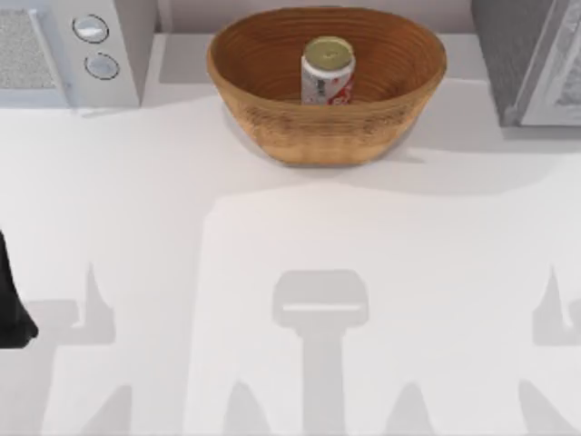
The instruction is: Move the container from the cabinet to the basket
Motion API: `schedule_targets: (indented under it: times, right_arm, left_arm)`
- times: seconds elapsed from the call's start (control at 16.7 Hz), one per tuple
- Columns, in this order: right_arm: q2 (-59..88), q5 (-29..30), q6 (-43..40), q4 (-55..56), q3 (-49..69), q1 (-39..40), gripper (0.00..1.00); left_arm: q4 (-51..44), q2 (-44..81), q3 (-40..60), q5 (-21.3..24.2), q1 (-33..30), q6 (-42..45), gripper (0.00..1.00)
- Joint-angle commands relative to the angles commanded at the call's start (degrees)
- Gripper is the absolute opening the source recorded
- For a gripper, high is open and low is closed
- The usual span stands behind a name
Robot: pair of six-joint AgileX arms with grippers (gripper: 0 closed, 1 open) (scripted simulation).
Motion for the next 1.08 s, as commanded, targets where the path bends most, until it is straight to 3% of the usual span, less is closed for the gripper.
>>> schedule_targets:
  times: [0.18, 0.42, 1.08]
  right_arm:
    - [0.93, -0.49, 0.02, 0.76, 0.34, -0.49, 1.00]
    - [9.51, -7.09, 0.20, 8.85, 2.92, -8.10, 1.00]
    - [66.21, -41.99, 1.21, 51.21, 15.56, -44.21, 1.00]
  left_arm:
    - [0.00, 0.00, 0.00, 0.00, 0.00, 0.00, 1.00]
    - [0.00, 0.00, 0.00, 0.00, 0.00, 0.00, 1.00]
    - [0.00, 0.00, 0.00, 0.00, 0.00, 0.00, 1.00]
